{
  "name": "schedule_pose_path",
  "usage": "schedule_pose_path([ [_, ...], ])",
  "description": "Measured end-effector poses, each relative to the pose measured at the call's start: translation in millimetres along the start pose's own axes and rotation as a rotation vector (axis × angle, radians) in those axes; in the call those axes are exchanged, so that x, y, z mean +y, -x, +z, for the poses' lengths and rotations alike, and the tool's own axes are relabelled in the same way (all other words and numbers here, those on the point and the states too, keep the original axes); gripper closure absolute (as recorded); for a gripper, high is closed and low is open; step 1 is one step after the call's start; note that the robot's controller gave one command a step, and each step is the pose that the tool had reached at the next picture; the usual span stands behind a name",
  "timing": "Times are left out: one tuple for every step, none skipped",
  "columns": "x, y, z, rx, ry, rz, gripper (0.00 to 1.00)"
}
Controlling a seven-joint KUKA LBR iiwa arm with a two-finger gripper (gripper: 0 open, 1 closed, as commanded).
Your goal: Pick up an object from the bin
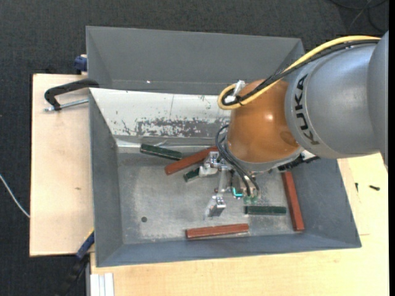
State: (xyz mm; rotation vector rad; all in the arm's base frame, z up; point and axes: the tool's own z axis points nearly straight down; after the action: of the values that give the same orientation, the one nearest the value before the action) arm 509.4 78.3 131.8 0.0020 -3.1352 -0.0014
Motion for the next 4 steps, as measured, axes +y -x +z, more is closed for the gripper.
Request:
schedule_pose_path([
  [-0.3,2.0,-3.4,-0.007,0.001,0.001,0.00],
  [14.9,52.6,50.0,-0.019,0.002,0.032,1.00],
  [15.2,49.9,53.5,-0.011,0.001,0.032,0.00],
  [15.2,49.9,53.5,-0.011,0.001,0.032,0.00],
])
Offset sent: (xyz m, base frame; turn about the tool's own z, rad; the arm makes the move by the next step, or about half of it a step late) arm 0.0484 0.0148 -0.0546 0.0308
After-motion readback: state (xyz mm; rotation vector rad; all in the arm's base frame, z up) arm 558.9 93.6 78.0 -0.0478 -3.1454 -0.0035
